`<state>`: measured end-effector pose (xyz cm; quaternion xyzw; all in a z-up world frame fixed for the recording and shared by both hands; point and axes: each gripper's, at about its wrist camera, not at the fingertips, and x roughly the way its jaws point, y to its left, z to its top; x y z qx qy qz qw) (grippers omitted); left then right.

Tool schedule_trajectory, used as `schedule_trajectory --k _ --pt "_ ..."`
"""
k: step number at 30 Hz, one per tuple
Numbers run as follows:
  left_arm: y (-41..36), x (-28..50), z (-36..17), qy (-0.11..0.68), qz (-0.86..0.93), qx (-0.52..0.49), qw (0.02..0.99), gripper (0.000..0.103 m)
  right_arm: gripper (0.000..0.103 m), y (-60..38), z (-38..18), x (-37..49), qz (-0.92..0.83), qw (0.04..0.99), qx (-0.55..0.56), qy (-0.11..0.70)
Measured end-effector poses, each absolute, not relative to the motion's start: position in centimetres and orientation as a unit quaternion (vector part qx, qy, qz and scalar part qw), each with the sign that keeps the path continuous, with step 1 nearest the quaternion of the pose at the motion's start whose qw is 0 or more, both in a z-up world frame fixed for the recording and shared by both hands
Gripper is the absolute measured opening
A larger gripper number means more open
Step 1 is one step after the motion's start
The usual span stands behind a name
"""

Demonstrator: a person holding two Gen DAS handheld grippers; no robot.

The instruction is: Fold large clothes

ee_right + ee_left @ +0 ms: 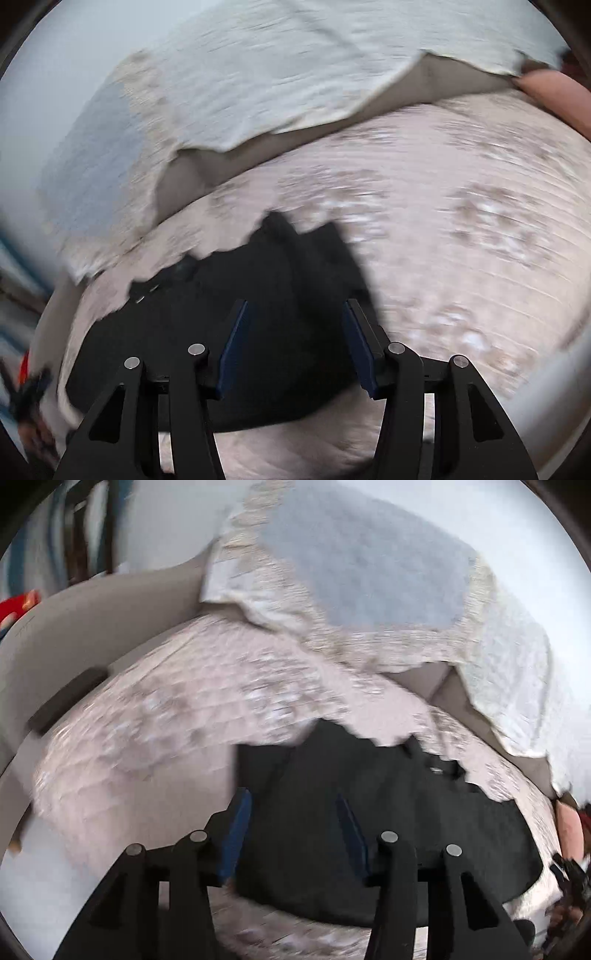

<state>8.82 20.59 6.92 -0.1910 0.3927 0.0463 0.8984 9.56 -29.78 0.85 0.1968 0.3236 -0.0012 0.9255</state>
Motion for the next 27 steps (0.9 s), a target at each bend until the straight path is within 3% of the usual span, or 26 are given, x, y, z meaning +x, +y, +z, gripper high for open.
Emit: schedule_trajectory --k 3,4,5,6,7,10,17,23,27 --pt "18.1 10.9 5.7 0.405 0.003 -0.163 0.9 0.05 0.052 -29.0 -2.0 11.7 -0.002 0.918 0.175 0.357" --pt "17.5 11.7 4.6 0.414 -0.005 -0.156 0.897 0.05 0.042 -29.8 -3.4 12.6 -0.012 0.907 0.191 0.376" --pt "17.3 12.5 3.3 0.428 0.001 -0.15 0.891 0.05 0.022 -30.7 -4.5 13.2 -0.022 0.899 0.204 0.387" --pt "17.1 13.2 2.0 0.442 0.007 -0.145 0.885 0.05 0.009 -31.6 -5.4 13.6 -0.03 0.894 0.215 0.391" --pt "17.2 13.9 0.5 0.456 0.014 -0.14 0.879 0.05 0.0 -33.1 -6.4 14.0 -0.041 0.882 0.25 0.396" --pt "17.2 14.1 -1.4 0.453 0.023 -0.121 0.883 0.049 0.0 -33.5 -5.9 14.4 -0.043 0.882 0.254 0.394" --pt "15.7 14.4 2.1 0.426 -0.002 -0.108 0.898 0.049 0.004 -29.8 -2.6 16.2 -0.014 0.911 0.188 0.367" --pt "14.8 18.7 -0.2 0.436 -0.006 -0.101 0.894 0.049 0.004 -28.8 -5.2 21.8 -0.003 0.909 0.145 0.39" --pt "16.1 20.2 -2.4 0.428 0.009 -0.126 0.895 0.046 0.0 -30.8 -6.7 22.5 0.008 0.915 0.174 0.365"
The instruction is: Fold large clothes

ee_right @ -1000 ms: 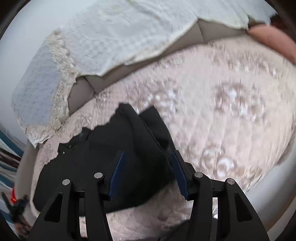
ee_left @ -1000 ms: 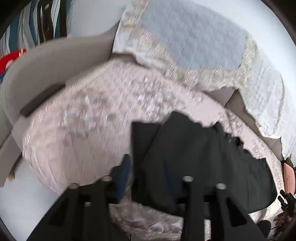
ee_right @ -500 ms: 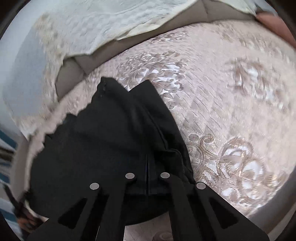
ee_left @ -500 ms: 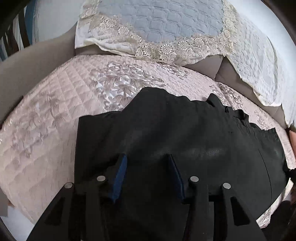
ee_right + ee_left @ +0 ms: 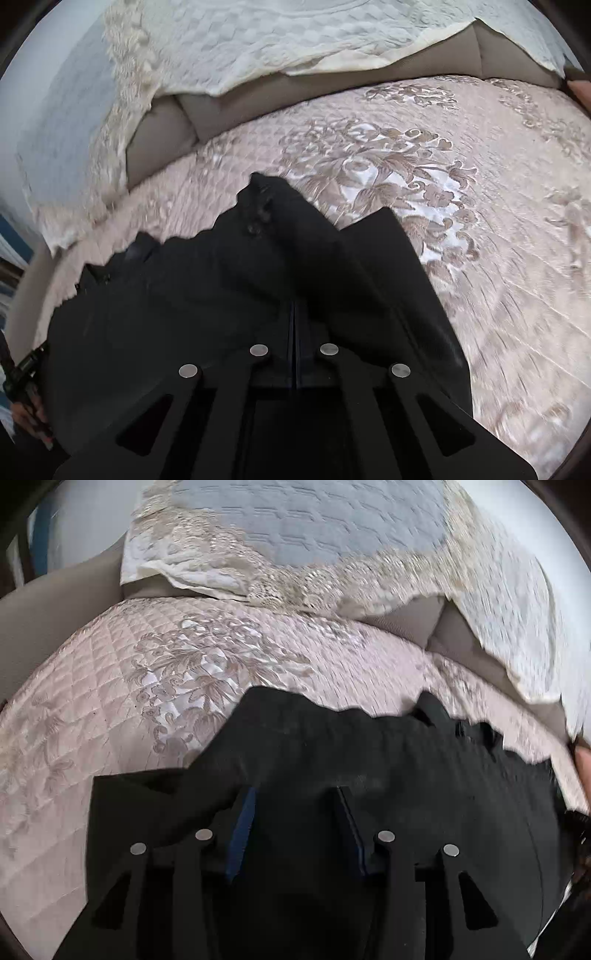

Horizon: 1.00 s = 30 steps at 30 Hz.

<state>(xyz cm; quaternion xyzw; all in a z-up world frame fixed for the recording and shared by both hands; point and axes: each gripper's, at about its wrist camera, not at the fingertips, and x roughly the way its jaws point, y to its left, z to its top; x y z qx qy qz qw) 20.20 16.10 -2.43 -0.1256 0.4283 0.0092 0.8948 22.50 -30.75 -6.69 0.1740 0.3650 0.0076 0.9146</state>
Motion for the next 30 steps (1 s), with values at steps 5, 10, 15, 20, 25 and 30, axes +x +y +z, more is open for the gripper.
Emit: schedule_trajectory --k 5,10,15,20,25,30 --pt "16.0 20.1 -2.4 0.426 0.017 -0.121 0.896 0.044 0.0 -31.5 -6.8 22.5 0.019 0.914 0.201 0.353" --pt "15.1 19.7 0.4 0.42 0.015 -0.116 0.9 0.045 0.008 -28.7 -3.0 21.5 0.03 0.931 0.162 0.325" --pt "14.1 22.1 0.3 0.414 0.019 -0.101 0.904 0.048 0.009 -28.2 -4.3 25.8 0.017 0.926 0.141 0.35" --pt "16.5 23.4 -3.1 0.433 0.027 -0.16 0.887 0.047 0.0 -31.4 -6.8 26.8 0.025 0.912 0.221 0.344" --pt "16.3 23.7 -3.4 0.435 0.026 -0.161 0.885 0.047 0.0 -31.7 -6.8 26.9 0.025 0.908 0.232 0.348" --pt "15.7 23.4 -2.1 0.443 0.037 -0.139 0.885 0.046 0.011 -29.7 -4.2 24.8 -0.006 0.917 0.191 0.349"
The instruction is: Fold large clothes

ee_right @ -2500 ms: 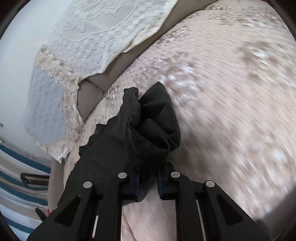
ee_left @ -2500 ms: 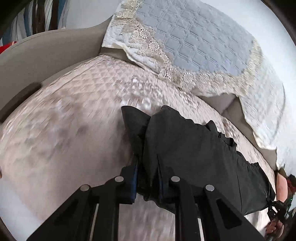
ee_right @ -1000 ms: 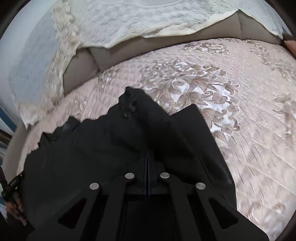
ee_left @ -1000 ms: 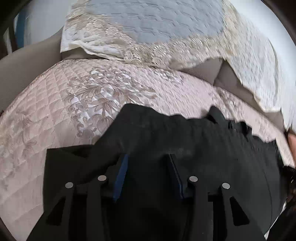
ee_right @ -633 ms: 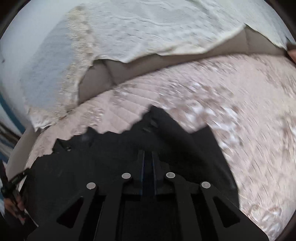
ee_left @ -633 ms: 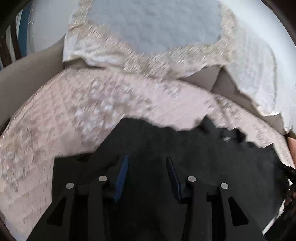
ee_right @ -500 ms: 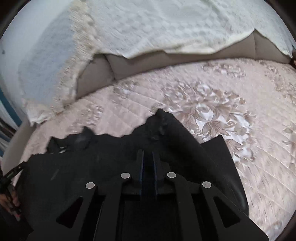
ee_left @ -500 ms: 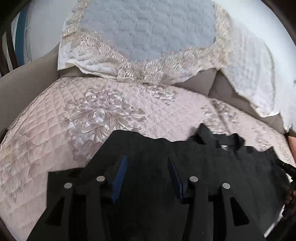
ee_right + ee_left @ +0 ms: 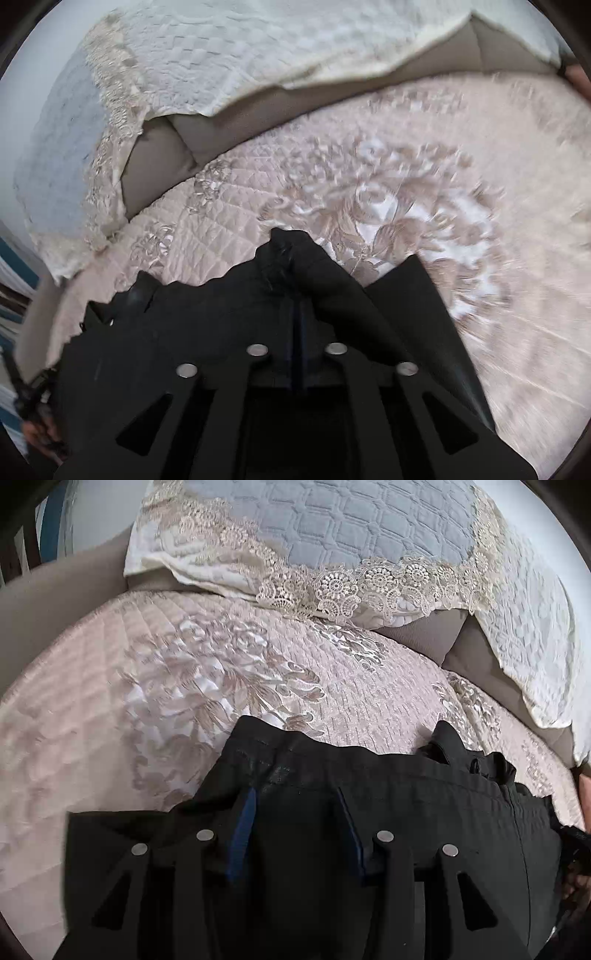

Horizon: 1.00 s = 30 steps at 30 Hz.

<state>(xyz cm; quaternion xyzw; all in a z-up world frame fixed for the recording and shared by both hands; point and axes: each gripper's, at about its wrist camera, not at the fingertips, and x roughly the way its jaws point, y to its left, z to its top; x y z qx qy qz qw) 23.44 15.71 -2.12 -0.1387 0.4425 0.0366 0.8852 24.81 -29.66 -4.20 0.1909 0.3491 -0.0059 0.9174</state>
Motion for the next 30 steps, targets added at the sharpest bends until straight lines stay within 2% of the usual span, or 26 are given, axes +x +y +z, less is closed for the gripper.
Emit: schedule_trajectory --k 3,5,12,18,22,25,30 --pt "15.0 20.7 0.1 0.424 0.027 -0.123 0.897 0.047 0.018 -26.5 -1.9 20.6 0.026 0.93 0.174 0.324" --pt "14.2 18.4 1.2 0.416 0.012 -0.115 0.902 0.052 0.034 -22.8 -1.5 18.1 0.055 0.935 0.143 0.32" --pt "13.7 12.3 1.7 0.42 0.011 -0.101 0.902 0.052 0.034 -10.5 -3.4 13.3 0.157 0.926 0.06 0.338" --pt "15.8 10.8 -0.3 0.438 0.015 -0.105 0.893 0.055 0.034 -5.8 -6.8 14.6 0.164 0.913 -0.016 0.374" --pt "16.2 10.2 1.7 0.428 0.01 -0.12 0.896 0.055 0.034 -6.1 -4.7 14.2 0.165 0.917 -0.001 0.363" --pt "17.9 10.0 2.9 0.407 0.028 -0.144 0.902 0.062 0.034 -5.1 -3.7 14.1 0.173 0.921 -0.007 0.349" --pt "21.3 11.5 1.3 0.428 0.073 -0.161 0.886 0.064 0.034 -2.8 -3.5 15.1 0.191 0.918 -0.01 0.348"
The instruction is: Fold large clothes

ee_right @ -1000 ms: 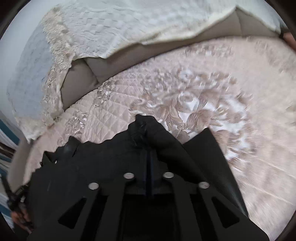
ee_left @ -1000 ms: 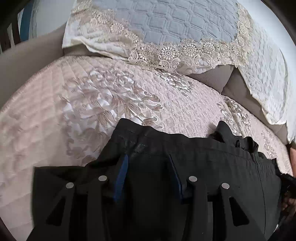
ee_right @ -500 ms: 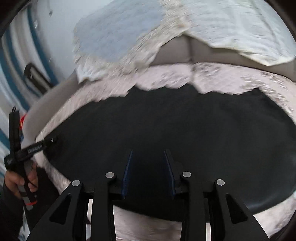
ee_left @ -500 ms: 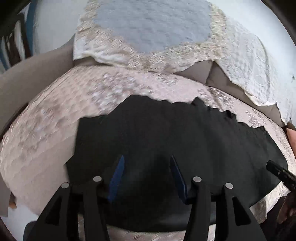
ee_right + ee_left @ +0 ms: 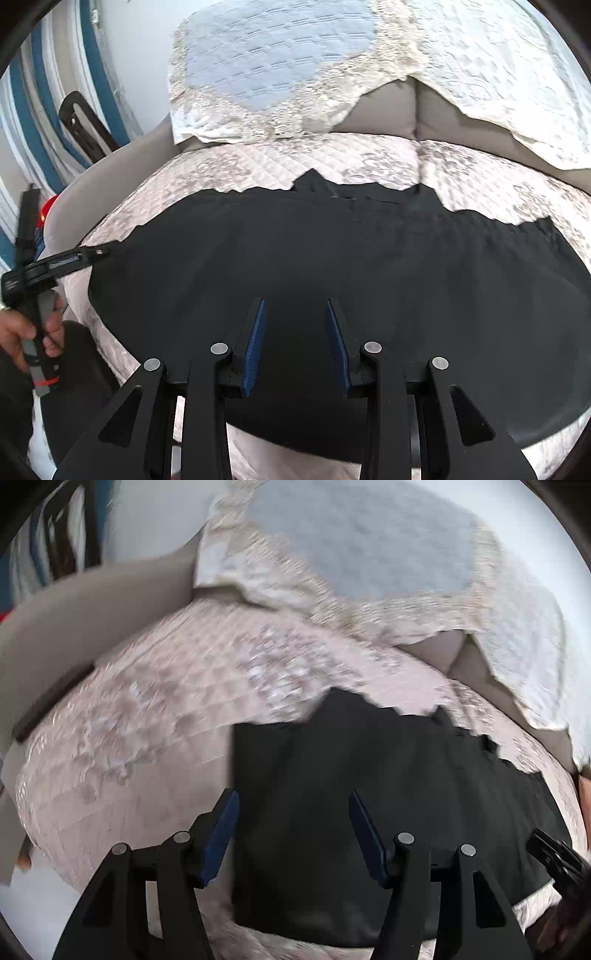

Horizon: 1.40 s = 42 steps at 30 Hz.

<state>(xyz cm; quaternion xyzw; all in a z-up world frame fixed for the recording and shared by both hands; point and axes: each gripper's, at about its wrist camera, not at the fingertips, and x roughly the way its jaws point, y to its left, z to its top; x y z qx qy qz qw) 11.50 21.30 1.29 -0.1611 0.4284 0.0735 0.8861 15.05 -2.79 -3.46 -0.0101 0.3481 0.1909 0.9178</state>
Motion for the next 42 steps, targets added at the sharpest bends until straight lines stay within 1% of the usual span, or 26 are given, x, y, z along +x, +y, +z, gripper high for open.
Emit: schedule_trajectory --k 4,10,13,15,16,19,22,24,27,29,32,35,42 --pt "23.3 12.6 -1.5 0.462 0.064 -0.209 0.86 0.065 0.034 -1.4 -3.8 15.8 0.202 0.912 -0.015 0.356" --pt "23.3 13.2 -1.7 0.447 0.051 -0.233 0.862 0.065 0.034 0.4 -3.8 16.9 0.213 0.91 -0.023 0.354" --pt "22.0 12.7 -1.8 0.453 0.033 -0.222 0.863 0.065 0.034 1.1 -4.5 17.7 0.215 0.907 -0.024 0.362" --pt "21.6 11.9 -1.9 0.456 0.032 -0.214 0.863 0.064 0.034 1.5 -6.2 18.5 0.209 0.898 -0.03 0.386" --pt "21.6 11.6 -1.9 0.455 0.032 -0.217 0.863 0.063 0.034 1.6 -6.7 18.5 0.208 0.898 -0.034 0.386" --pt "22.1 11.2 -1.8 0.456 0.03 -0.232 0.859 0.06 0.034 1.8 -6.1 18.0 0.201 0.901 -0.041 0.382" --pt "22.6 11.8 -2.1 0.457 0.029 -0.243 0.855 0.057 0.034 1.9 -4.4 16.5 0.219 0.905 -0.028 0.364" --pt "22.4 12.3 -2.1 0.457 0.032 -0.236 0.857 0.055 0.034 2.1 -4.6 15.9 0.221 0.905 -0.033 0.363" --pt "21.8 12.9 -2.3 0.459 0.037 -0.216 0.861 0.046 0.032 2.2 -6.6 16.5 0.215 0.894 -0.04 0.39" --pt "21.7 12.9 -2.1 0.461 0.032 -0.217 0.86 0.03 0.032 2.1 -6.2 15.9 0.213 0.898 -0.037 0.382" --pt "22.2 12.9 -1.4 0.462 0.022 -0.223 0.858 0.015 0.032 1.3 -5.3 15.0 0.219 0.898 -0.023 0.38" --pt "21.6 12.6 0.5 0.45 0.009 -0.21 0.868 0.01 0.032 -0.3 -4.5 14.1 0.211 0.904 -0.011 0.373" --pt "17.7 12.1 7.2 0.397 -0.069 -0.206 0.892 0.009 0.032 -5.6 -3.5 12.2 0.176 0.915 0.037 0.361"
